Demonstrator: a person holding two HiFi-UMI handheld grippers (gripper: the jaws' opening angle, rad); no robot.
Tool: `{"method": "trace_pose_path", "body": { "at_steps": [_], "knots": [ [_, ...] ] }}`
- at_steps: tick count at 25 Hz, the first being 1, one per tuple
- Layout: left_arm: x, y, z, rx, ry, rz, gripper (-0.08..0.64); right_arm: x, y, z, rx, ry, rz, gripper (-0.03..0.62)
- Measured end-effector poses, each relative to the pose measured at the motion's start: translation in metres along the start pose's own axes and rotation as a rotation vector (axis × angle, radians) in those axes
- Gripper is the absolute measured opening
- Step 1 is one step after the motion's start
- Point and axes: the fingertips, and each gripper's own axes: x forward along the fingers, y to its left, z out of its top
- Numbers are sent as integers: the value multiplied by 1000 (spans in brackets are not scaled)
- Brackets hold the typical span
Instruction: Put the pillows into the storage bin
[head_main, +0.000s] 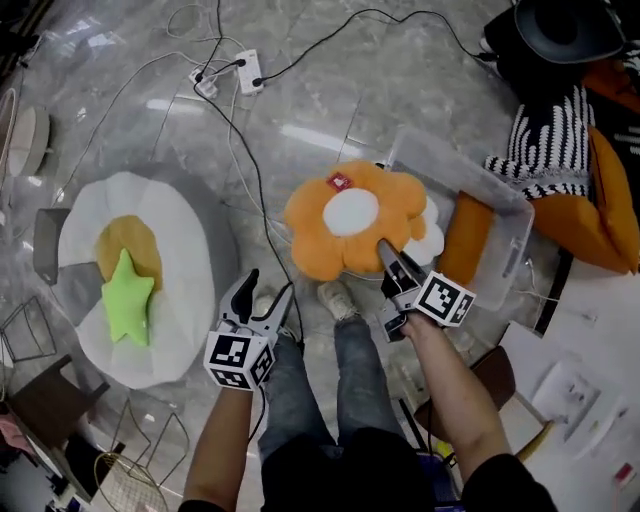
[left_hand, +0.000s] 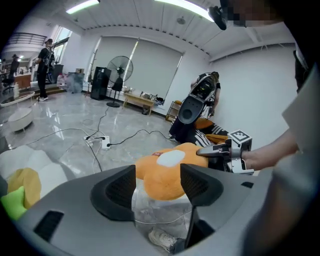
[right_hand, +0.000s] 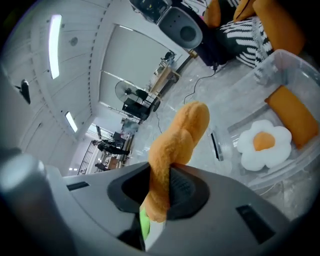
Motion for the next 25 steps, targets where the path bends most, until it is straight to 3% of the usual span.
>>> {"method": "trace_pose_path", "body": {
  "at_steps": [7, 12, 25],
  "knots": [
    [44, -55, 5, 112, 80, -130, 296, -67, -62, 28, 99, -155, -82, 87],
    [66, -92, 5, 152, 108, -196, 296, -98, -100, 44, 155, -229, -140, 89],
    [82, -105, -6, 153, 158, -184, 296, -103, -143, 93, 162, -314, -224, 101]
  ]
}}
